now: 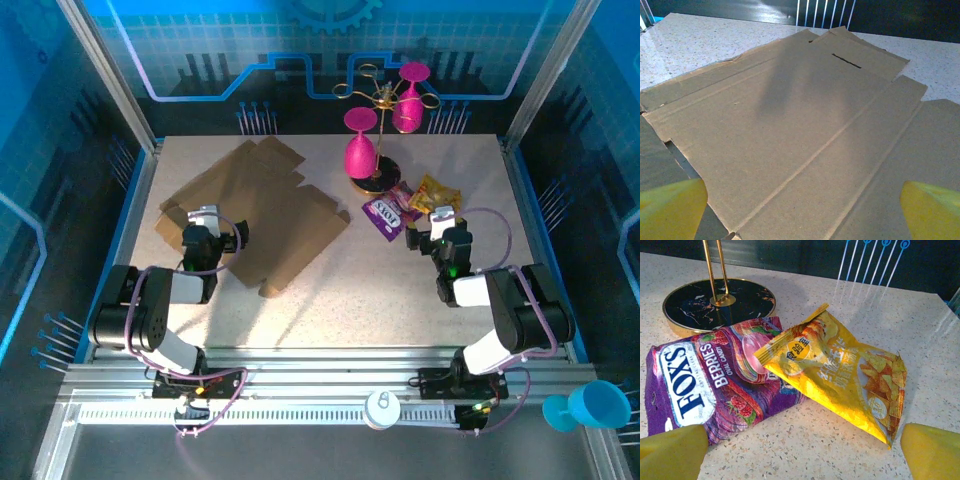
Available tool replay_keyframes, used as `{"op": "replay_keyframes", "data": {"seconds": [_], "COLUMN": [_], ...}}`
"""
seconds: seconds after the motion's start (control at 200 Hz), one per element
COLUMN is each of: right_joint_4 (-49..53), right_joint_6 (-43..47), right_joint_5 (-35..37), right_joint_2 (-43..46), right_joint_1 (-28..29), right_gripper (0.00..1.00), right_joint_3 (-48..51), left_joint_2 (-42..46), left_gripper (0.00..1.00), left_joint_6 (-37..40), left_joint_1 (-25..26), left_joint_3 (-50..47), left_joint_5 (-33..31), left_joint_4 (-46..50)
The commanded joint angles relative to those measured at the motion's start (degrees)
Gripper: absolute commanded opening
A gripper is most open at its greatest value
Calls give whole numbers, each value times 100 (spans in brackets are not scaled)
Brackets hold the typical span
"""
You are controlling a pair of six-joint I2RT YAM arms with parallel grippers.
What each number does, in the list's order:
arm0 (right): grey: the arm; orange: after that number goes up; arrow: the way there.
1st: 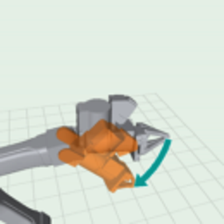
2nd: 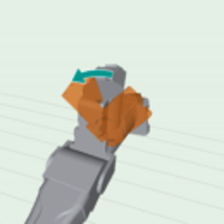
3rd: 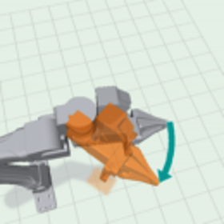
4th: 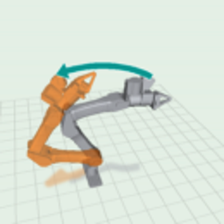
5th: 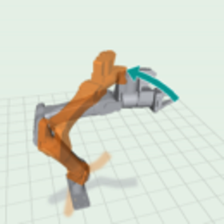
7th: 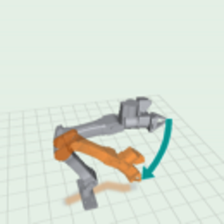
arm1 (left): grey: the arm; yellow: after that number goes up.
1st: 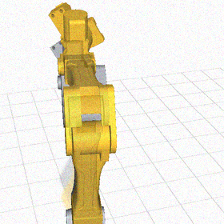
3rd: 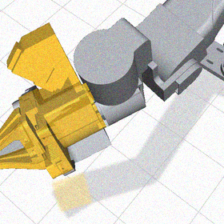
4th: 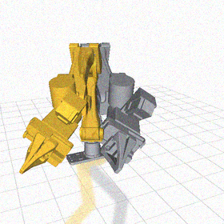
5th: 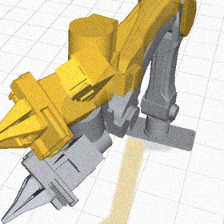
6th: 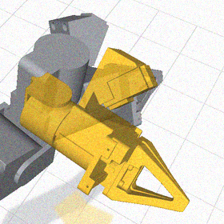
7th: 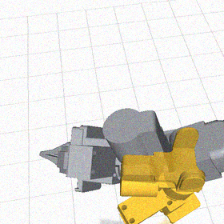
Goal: Fold the paper box
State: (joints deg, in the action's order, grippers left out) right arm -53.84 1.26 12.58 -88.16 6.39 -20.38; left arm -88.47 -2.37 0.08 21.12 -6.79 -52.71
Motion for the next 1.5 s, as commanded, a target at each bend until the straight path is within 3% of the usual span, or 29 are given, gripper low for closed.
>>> {"op": "replay_keyframes", "data": {"seconds": [0.0, 0.475, 0.56, 0.61, 0.755, 0.881, 0.951, 0.976, 1.006, 1.041, 1.086, 1.111, 1.121, 1.141, 1.166, 1.206, 1.261, 1.306, 1.396, 1.496], "right_joint_4": [18, 59, -148, -340, 105, 21, 1024, 1608, 2817, 4362, 5753, 6135, 6258, 6269, 6228, 6595, 7591, 8129, 8234, 7085], "right_joint_6": [-72, -89, -56, -56, 601, 831, 721, 398, -318, -1309, -2755, -3359, -3540, -3642, -3831, -4108, -4214, -4253, -4836, -5710], "right_joint_5": [-150, -180, -145, 381, 1702, 2213, 2607, 2690, 2654, 2481, 2354, 2093, 1664, 1129, 358, -34, 389, 515, -78, -941], "right_joint_2": [-35, -35, 21, 272, 1361, 2034, 2435, 2538, 2654, 2746, 2771, 2769, 2769, 2758, 2717, 2593, 2343, 2169, 2095, 2059], "right_joint_1": [-74, -94, -82, 79, 917, 1289, 1557, 1628, 1638, 1573, 1424, 1244, 1080, 904, 648, 595, 1000, 1402, 2064, 2774], "right_gripper": [100, 100, 100, 100, 100, 100, 100, 100, 100, 100, 100, 100, 100, 100, 100, 100, 100, 94, 79, 62], "right_joint_3": [-132, -150, -54, 156, 140, -501, -1588, -2085, -2733, -3438, -4000, -4116, -4125, -4105, -4049, -4152, -4493, -4651, -4221, -3213], "left_joint_2": [-20, -14, 49, 260, 1538, 2350, 2547, 2570, 2525, 2386, 2215, 2155, 2127, 2061, 1945, 1688, 1253, 882, 313, 59], "left_gripper": [99, 99, 99, 99, 99, 99, 99, 99, 99, 99, 99, 99, 99, 99, 91, 78, 63, 49, 26, 22], "left_joint_6": [151, 149, 51, 31, 331, -328, -1041, -1492, -1982, -2426, -3465, -3741, -3805, -3956, -4264, -4641, -4632, -4371, -3980, -3849], "left_joint_1": [19, 19, 25, 93, 607, 915, 1049, 1030, 1010, 994, 944, 747, 620, 383, 108, -115, -148, -142, -122, -87], "left_joint_3": [67, 64, -143, -275, 26, 794, 1814, 2359, 3120, 3816, 4282, 4299, 4272, 4227, 4197, 4317, 4706, 5025, 5226, 4894], "left_joint_5": [-4, -7, -314, -684, -1508, -2280, -2775, -2700, -2415, -2322, -2301, -1663, -1219, -488, 272, 846, 1130, 1359, 1681, 1877], "left_joint_4": [13, 4, -331, -432, 972, 2230, 3615, 4569, 6010, 7022, 7778, 7726, 7638, 7463, 7352, 7603, 8449, 9118, 9943, 9910]}}
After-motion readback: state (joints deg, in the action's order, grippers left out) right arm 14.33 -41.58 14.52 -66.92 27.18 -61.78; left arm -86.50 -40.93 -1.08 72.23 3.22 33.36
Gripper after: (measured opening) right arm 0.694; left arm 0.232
